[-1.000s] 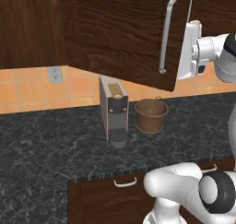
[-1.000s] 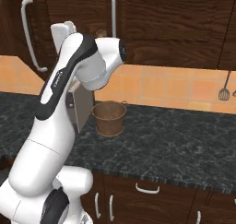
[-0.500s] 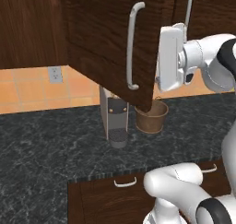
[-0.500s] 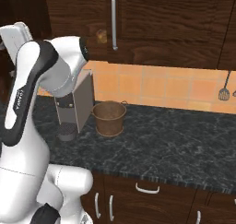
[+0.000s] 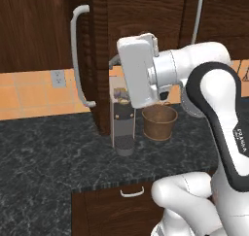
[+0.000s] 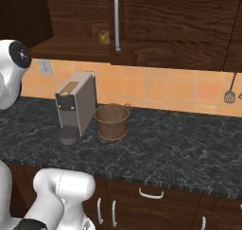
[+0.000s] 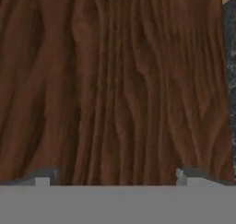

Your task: Open the cabinet, pick up the bread from the cabinet and place it in the basket. Then move the basket to the dining counter.

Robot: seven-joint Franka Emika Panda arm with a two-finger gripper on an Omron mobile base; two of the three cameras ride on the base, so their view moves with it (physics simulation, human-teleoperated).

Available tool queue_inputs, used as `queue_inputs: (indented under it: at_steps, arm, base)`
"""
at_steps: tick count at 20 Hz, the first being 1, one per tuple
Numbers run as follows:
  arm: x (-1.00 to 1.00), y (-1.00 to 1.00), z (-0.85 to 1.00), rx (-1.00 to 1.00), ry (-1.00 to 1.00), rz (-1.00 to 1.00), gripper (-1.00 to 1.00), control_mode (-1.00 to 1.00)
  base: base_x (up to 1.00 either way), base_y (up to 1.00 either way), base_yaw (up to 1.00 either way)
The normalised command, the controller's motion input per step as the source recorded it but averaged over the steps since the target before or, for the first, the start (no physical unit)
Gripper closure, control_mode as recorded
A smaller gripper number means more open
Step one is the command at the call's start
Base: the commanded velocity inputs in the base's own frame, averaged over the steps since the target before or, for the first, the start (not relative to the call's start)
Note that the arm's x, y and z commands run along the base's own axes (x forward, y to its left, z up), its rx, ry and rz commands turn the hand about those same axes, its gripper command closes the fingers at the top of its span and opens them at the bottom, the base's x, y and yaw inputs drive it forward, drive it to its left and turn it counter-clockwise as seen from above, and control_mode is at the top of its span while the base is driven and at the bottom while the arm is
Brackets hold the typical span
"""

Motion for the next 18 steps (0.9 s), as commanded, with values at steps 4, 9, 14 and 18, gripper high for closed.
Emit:
queue_inputs:
  at_steps: [4,9,14,18]
  arm:
    - [0.18,0.18,0.0,-0.26,-0.24,-0.22,-1.0,-1.0]
    - [0.15,-0.72,0.01,-0.38,-0.18,-0.28,-1.0,-1.0]
    - [-0.11,-1.0,0.14,-0.32,-0.22,-0.11,-1.0,-1.0]
    - [-0.22,-1.0,0.29,-0.22,-0.18,-0.08,-1.0,-1.0]
  base:
    - [0.0,0.0,0.0]
    - [0.0,0.0,0.0]
    - [0.0,0.0,0.0]
    - [0.0,0.0,0.0]
